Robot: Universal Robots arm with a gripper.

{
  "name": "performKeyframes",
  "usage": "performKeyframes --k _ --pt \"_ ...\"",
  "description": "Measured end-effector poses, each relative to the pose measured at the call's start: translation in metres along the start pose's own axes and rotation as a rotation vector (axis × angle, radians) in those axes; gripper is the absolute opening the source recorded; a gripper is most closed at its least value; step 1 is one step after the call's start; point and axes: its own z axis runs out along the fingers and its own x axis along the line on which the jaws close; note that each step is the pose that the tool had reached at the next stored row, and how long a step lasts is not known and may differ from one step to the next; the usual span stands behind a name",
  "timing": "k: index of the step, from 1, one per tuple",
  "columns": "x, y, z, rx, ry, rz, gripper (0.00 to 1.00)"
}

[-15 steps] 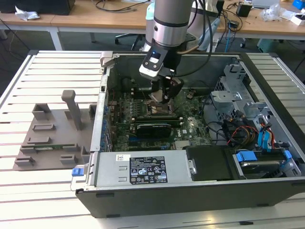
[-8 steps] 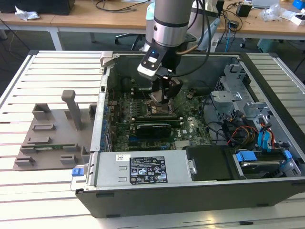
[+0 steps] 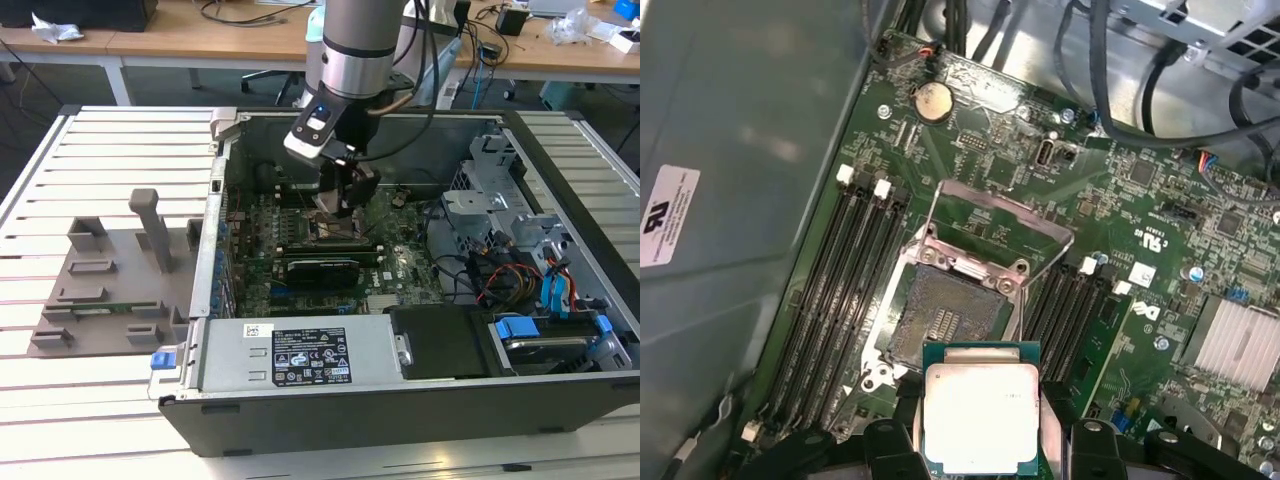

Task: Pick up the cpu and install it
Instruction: 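Place the cpu into insertion slot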

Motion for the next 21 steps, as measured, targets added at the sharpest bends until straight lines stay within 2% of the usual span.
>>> performKeyframes --k 5,9,16,21 --pt "0.0 0.0 0.0003 0.0016 0.0034 0.083 0.55" --pt "0.0 0.0 0.0004 0.0023 0.0048 0.116 0.55" --pt "0.0 0.0 0.0008 0.0042 0.0089 0.216 0.55" --pt "0.0 0.0001 0.0011 0.005 0.0107 0.259 0.55"
